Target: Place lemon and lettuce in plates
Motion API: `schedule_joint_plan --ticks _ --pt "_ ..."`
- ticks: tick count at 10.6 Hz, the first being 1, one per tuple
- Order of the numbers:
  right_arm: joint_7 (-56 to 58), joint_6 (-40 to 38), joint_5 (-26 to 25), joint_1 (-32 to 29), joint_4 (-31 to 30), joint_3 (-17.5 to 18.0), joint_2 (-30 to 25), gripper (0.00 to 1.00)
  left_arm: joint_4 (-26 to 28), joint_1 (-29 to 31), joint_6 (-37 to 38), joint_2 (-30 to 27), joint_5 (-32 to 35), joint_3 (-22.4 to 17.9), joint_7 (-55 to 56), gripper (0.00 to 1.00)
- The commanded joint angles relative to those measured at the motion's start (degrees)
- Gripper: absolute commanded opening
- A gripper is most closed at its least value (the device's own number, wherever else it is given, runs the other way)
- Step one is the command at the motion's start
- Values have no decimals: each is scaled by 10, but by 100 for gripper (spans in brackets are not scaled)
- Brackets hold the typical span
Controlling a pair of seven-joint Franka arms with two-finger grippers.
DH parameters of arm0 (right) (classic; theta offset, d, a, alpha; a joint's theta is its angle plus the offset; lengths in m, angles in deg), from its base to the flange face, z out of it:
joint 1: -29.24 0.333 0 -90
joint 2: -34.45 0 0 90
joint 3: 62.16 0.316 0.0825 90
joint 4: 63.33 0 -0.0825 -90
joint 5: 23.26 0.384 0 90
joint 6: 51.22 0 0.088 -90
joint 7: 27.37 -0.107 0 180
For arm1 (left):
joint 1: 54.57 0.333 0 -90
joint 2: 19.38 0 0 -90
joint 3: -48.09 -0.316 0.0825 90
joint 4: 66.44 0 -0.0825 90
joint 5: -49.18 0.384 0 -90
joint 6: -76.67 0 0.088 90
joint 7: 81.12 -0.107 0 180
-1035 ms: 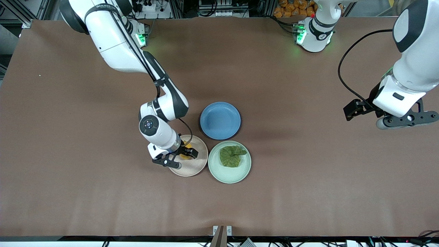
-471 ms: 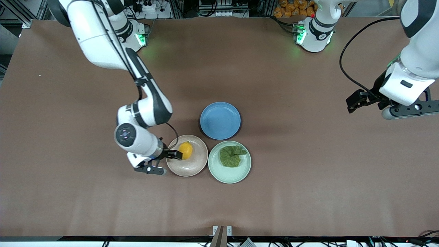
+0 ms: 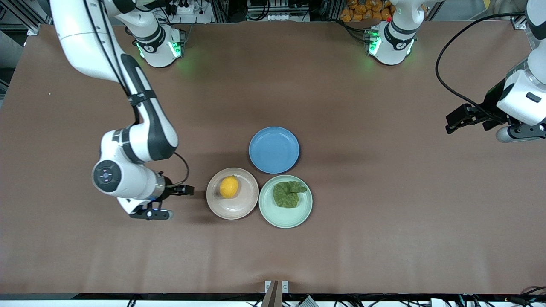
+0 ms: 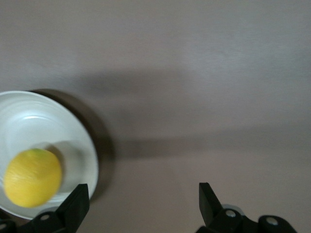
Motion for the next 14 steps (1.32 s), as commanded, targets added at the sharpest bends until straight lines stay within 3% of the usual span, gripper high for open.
schedule_joint_plan --ticks 1,4,6,8,12,14 --pt "83 -38 -22 -52 -13 8 -22 100 13 -8 21 -23 -18 -13 -34 100" --pt "185 -73 -40 -105 -15 7 -34 100 9 -71 42 -41 -19 -92 -40 100" --pt "188 -73 -83 -123 -15 -2 -36 100 7 -72 51 -47 -18 -93 -40 100" --pt "189 -73 -85 -125 -15 -20 -45 100 9 -74 52 -48 -19 -92 -40 100" --pt "183 -74 -85 -127 -55 -34 -129 100 8 -70 56 -42 -18 -91 -40 100" --pt "182 -110 -85 -130 -64 -34 -174 100 6 -69 56 -46 -11 -91 -33 100"
